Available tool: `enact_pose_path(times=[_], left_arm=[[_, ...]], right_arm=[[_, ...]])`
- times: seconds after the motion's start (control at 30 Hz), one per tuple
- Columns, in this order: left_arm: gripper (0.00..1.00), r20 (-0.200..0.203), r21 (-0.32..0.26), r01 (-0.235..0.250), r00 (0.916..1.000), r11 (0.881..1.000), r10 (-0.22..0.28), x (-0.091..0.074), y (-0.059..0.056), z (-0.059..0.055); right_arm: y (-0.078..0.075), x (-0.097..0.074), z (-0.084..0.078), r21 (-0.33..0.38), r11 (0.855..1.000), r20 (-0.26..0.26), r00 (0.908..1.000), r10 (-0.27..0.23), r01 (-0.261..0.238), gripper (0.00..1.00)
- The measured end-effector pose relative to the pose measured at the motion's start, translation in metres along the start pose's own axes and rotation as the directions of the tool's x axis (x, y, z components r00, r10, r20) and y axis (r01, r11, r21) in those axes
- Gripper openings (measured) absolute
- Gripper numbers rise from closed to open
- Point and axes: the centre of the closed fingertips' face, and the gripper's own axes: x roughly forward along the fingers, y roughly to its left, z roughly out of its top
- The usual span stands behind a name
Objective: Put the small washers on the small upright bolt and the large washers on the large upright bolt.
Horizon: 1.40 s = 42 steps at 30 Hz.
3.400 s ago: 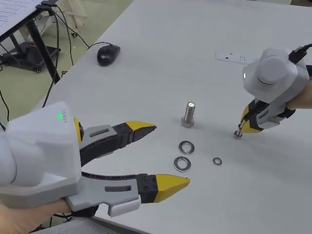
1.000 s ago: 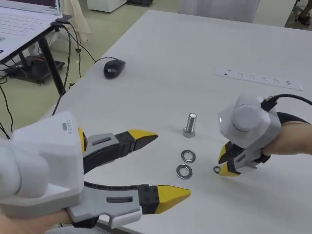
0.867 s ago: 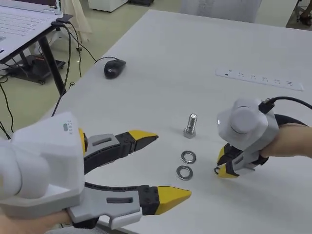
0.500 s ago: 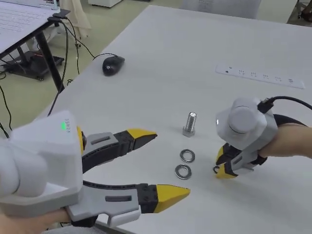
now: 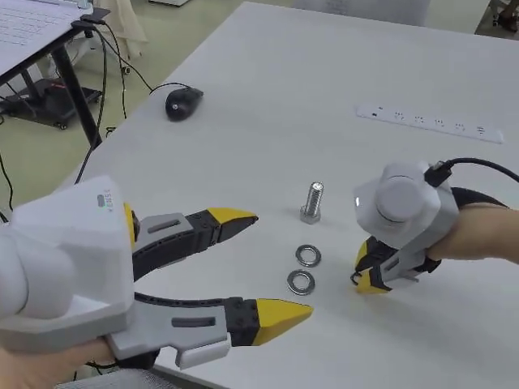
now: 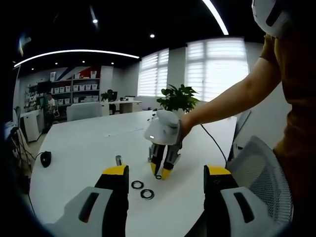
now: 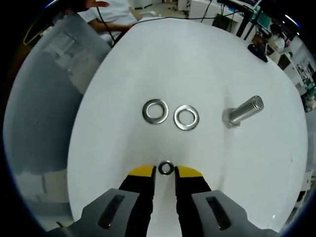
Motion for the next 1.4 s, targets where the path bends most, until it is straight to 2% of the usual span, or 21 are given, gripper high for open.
enact_pose_path(times=[0.33, 0.67, 0.9, 1.2, 1.4], left_arm=[[0.60, -0.004, 0.001, 0.000, 1.0000, 1.000, 0.000, -0.002, -0.002, -0.001], [0.60, -0.007, 0.005, 0.001, 1.0000, 1.000, -0.001, -0.002, -0.003, -0.001], [0.60, -0.014, 0.005, 0.008, 0.9999, 1.000, -0.008, 0.001, -0.004, -0.002], [0.60, -0.022, 0.011, 0.024, 0.9995, 1.000, -0.024, 0.005, -0.006, -0.002], [0.60, -0.018, 0.012, 0.026, 0.9995, 1.000, -0.025, 0.006, -0.005, 0.000]], right_arm=[[0.000, 0.001, 0.001, -0.015, 1.000, -0.011, 0.9999, -0.011, 0.011, 0.13], [-0.002, -0.002, -0.002, 0.007, 1.000, -0.008, 0.9999, -0.008, 0.008, 0.12], [-0.012, -0.022, -0.014, 0.052, 0.998, 0.014, 0.9992, -0.039, 0.038, 0.12], [-0.025, -0.047, -0.042, 0.107, 0.990, -0.010, 0.9958, -0.092, 0.092, 0.12], [-0.034, -0.060, -0.048, 0.128, 0.985, -0.016, 0.9931, -0.116, 0.117, 0.12]])
